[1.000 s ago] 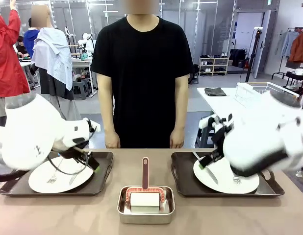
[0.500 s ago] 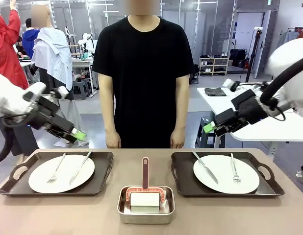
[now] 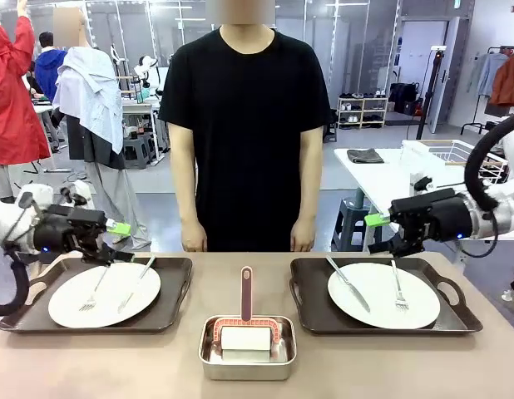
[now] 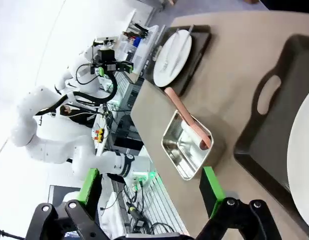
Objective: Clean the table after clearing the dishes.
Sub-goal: When the left (or right) Handle tray is removed, use the left hand (or right hand) to clean the left (or right) side of the table with the Lint Roller.
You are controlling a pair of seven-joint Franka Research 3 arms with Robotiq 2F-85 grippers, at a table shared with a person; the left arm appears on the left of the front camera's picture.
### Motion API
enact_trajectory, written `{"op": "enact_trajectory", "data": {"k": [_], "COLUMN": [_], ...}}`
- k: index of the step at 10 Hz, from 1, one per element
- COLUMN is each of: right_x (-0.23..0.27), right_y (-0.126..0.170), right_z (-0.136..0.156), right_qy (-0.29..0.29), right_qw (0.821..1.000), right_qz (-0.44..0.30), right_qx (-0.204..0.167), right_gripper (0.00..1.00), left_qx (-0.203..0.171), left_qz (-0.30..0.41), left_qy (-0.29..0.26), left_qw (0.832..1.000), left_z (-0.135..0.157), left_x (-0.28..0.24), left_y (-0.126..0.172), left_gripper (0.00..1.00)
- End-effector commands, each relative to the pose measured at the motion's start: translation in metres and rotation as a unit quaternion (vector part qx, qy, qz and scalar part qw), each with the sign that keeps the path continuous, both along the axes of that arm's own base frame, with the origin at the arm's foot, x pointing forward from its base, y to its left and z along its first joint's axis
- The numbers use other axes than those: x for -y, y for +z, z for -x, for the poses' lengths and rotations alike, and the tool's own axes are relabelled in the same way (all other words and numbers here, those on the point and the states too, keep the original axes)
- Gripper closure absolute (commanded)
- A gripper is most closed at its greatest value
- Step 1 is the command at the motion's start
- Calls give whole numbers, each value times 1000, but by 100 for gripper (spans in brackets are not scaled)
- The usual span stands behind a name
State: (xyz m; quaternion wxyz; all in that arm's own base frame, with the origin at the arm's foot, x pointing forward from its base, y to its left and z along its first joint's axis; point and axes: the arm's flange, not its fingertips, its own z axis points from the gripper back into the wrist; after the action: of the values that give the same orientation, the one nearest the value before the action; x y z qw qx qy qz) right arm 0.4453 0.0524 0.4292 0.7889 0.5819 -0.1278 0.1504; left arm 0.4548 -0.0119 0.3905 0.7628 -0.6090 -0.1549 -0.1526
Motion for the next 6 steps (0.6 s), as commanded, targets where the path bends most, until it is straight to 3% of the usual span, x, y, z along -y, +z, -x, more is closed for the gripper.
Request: {"op": "enact_trajectory", "data": {"k": [1,6], "right_x": [6,9], "right_y": [13,10], "right_z": [4,2], "right_qy": [-1,-4], "right_qw": [1000,1000], "right_qz": [-9,1], "right_qx": [14,7], "right_gripper": [0,0], "left_qx": [24,13], "left_qz": [10,-1], "left_qy": [-1,5], "left_qw": [1000,1000], "left_z": [4,1], "left_x": [-9,-8], "left_y": [13,10], "left_gripper": [0,0]}}
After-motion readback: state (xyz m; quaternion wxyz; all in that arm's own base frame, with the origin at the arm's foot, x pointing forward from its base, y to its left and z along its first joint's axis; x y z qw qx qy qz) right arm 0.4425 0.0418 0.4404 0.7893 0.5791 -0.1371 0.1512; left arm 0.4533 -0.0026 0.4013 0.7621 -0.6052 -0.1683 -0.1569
